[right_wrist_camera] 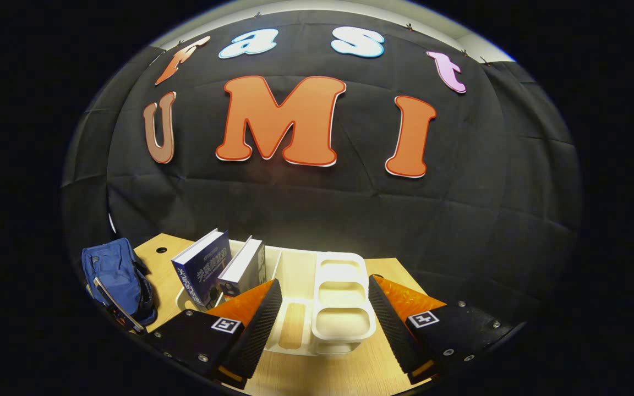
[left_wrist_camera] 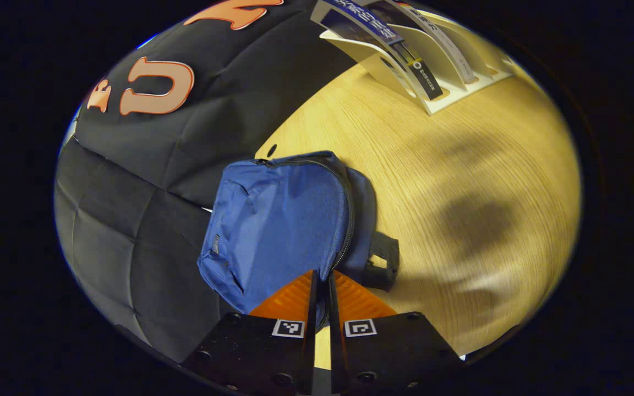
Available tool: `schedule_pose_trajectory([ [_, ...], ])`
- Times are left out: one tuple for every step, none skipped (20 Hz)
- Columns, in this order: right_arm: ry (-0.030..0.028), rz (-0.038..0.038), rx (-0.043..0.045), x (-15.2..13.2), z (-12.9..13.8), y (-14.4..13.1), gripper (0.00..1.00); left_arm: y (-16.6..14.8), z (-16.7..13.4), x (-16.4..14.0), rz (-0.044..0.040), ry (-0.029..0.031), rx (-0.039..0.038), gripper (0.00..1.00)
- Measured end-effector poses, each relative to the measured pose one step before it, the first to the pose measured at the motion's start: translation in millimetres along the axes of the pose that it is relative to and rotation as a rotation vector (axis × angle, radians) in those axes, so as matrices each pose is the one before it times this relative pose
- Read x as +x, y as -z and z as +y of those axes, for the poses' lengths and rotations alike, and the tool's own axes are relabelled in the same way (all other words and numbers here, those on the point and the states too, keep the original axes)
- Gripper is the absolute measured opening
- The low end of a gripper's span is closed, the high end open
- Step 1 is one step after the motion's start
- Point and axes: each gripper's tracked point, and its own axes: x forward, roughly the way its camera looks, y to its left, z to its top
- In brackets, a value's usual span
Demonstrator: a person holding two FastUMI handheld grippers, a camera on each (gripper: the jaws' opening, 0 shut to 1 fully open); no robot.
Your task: Open the schoolbag, grab two books from the bookshelf and put them into the schoolbag.
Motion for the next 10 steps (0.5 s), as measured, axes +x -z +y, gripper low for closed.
schedule_pose_trajectory([
  [-0.01331,-0.00062,0.00520,-0.50,5.54,-3.70,0.94,-5.08,7.47,-3.42,-0.01320,0.00120,-0.01197,0.12],
  [-0.01848,0.00206,0.00708,1.02,7.15,-2.40,0.94,-4.00,8.31,-4.93,-0.01320,0.00060,-0.01514,0.12],
  [-0.02677,0.00659,0.00936,1.77,9.65,-2.66,0.94,-7.12,9.73,-2.33,-0.01851,-0.00263,-0.01547,0.12],
  [-0.02943,0.01274,0.00910,2.11,11.72,-1.63,0.94,-7.02,10.22,-2.99,-0.01849,-0.00289,-0.01231,0.12],
  [-0.03053,0.01309,0.00973,3.40,12.72,-2.16,0.94,-8.04,12.92,-2.77,-0.02493,-0.01161,-0.01079,0.12],
  [-0.03547,0.01267,0.00673,1.31,12.41,-0.93,0.94,-8.16,12.62,-3.46,-0.02428,-0.01423,-0.00846,0.12],
  [-0.03233,0.01410,-0.00033,2.76,13.65,-2.20,0.94,-7.51,12.77,-1.05,-0.02179,-0.01481,-0.00573,0.12],
  [-0.03348,0.01146,-0.00589,4.95,14.78,-2.09,0.94,-5.46,13.29,1.19,-0.02082,-0.01312,-0.00789,0.12],
  [-0.02853,0.01124,-0.01125,4.82,12.39,-2.39,0.94,-6.37,11.89,1.39,-0.01280,-0.01074,-0.00804,0.12],
  [-0.03091,0.01362,-0.01287,5.76,12.62,-2.74,0.94,-5.78,12.67,-0.93,-0.02092,-0.01889,-0.00896,0.12],
])
